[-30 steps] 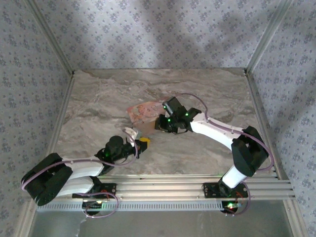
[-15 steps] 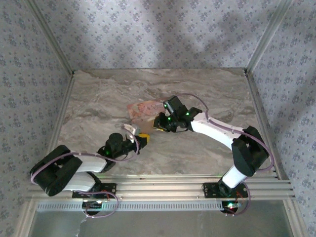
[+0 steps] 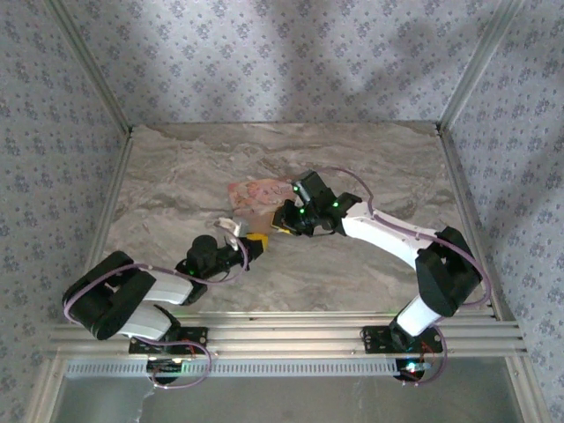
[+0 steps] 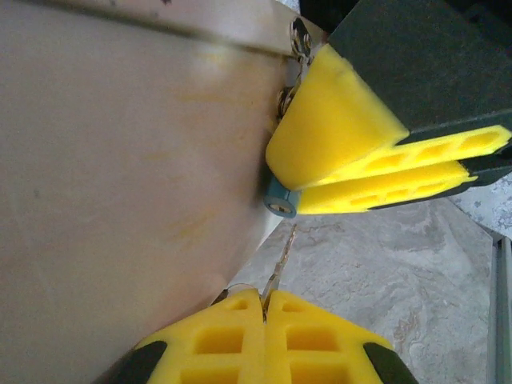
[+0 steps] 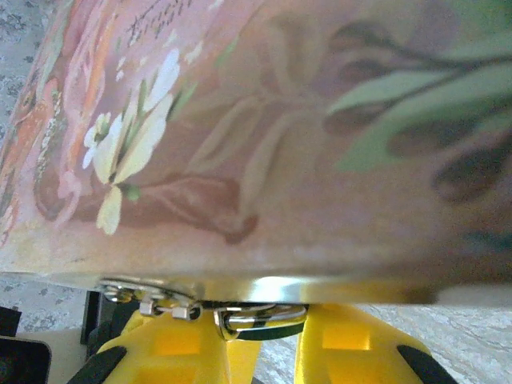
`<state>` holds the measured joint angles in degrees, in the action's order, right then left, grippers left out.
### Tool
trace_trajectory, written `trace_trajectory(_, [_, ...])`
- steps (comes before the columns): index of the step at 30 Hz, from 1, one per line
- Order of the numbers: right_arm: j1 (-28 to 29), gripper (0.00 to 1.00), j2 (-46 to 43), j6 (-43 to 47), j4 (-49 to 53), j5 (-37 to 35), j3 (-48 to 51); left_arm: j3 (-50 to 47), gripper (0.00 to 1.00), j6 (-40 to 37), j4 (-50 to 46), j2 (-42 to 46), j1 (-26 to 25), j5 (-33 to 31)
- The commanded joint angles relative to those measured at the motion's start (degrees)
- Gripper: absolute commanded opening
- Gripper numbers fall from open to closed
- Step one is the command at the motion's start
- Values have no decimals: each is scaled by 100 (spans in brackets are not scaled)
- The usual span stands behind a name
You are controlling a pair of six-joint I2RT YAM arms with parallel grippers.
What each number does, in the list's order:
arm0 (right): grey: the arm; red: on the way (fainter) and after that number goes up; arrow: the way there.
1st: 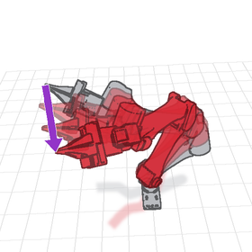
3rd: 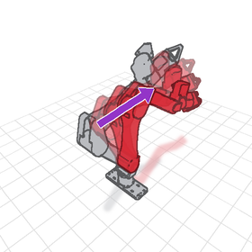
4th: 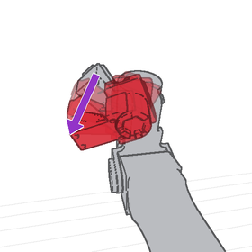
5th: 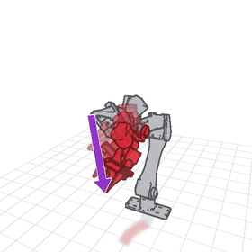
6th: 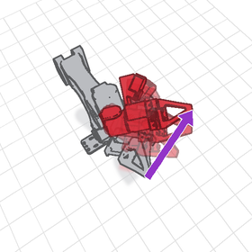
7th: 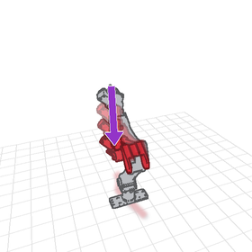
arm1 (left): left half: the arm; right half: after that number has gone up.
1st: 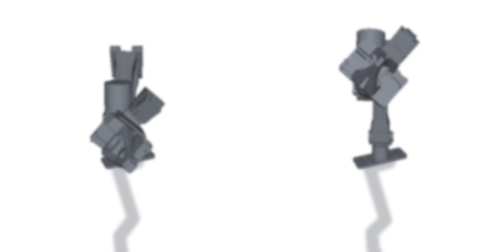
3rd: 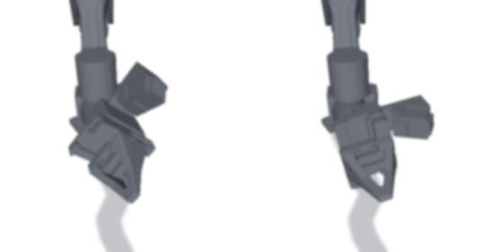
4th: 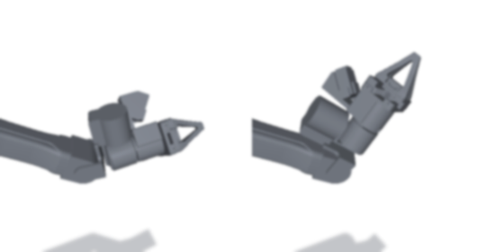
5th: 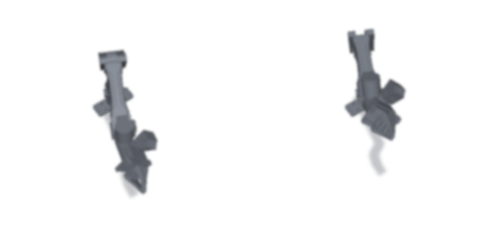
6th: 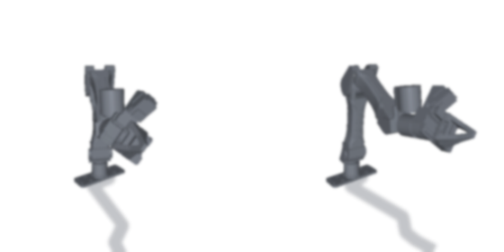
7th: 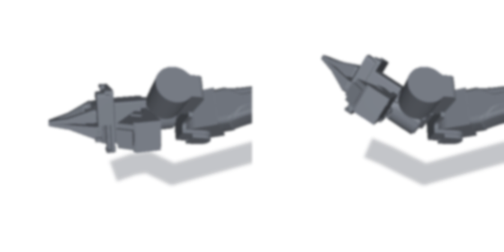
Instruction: Unlock a padlock with a key
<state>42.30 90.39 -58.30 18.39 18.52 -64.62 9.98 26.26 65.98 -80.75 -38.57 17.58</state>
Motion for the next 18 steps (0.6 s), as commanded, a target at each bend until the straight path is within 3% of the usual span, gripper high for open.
trace_trajectory(1, [36,0,-241,-136,-346,177,-2,205,0,72,320,-20,34,110])
trace_trajectory(18, [56,0,-250,-223,-418,82,35,205,0,117,262,-179,35,-181])
